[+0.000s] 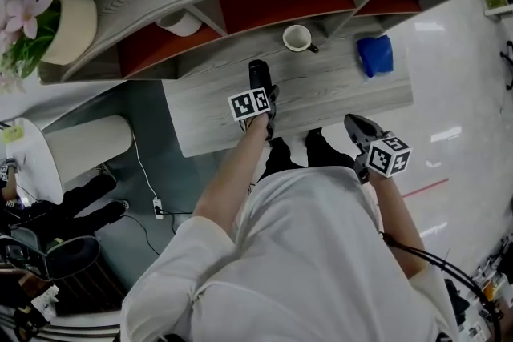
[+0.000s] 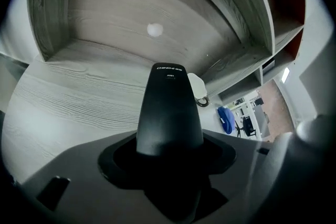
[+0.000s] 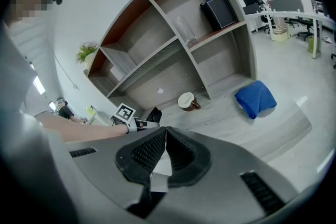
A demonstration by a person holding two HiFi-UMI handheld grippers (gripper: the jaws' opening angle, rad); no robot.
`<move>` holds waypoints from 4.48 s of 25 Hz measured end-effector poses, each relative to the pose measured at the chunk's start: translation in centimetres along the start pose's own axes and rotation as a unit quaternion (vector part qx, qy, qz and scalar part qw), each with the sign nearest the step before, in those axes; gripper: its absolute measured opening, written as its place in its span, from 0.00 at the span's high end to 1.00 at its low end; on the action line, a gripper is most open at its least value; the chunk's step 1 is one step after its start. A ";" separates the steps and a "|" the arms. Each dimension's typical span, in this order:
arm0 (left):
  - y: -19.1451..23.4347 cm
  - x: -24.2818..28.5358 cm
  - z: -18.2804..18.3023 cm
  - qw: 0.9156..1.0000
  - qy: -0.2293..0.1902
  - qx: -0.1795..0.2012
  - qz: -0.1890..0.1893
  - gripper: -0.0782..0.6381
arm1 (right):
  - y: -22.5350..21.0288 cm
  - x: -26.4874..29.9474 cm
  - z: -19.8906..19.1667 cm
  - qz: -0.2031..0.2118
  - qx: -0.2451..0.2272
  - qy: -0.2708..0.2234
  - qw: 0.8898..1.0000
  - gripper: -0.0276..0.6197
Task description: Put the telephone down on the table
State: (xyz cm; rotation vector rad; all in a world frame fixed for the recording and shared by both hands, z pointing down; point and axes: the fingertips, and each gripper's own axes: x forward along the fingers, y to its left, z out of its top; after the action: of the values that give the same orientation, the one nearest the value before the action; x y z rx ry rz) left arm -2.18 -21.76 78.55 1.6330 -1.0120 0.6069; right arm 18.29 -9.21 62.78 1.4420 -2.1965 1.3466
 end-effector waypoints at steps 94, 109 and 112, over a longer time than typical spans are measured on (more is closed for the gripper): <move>-4.4 -24.0 -7.1 0.969 -0.173 0.105 -0.143 0.88 | 9.0 -0.9 -2.6 0.077 -0.069 -0.022 0.994 0.93; -7.7 -23.9 -15.4 0.972 -0.201 0.040 -0.112 0.88 | 5.4 -7.7 -6.8 0.127 -0.058 0.004 0.990 0.93; -7.3 -24.4 -16.7 0.973 -0.205 0.033 -0.103 0.88 | 5.4 -8.2 -7.6 0.136 -0.065 0.011 0.989 0.93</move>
State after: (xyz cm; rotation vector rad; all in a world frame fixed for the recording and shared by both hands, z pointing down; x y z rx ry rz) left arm -6.64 2.15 60.26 1.9421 -1.1044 0.1651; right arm 15.82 2.41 59.16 1.1089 -2.4858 1.2597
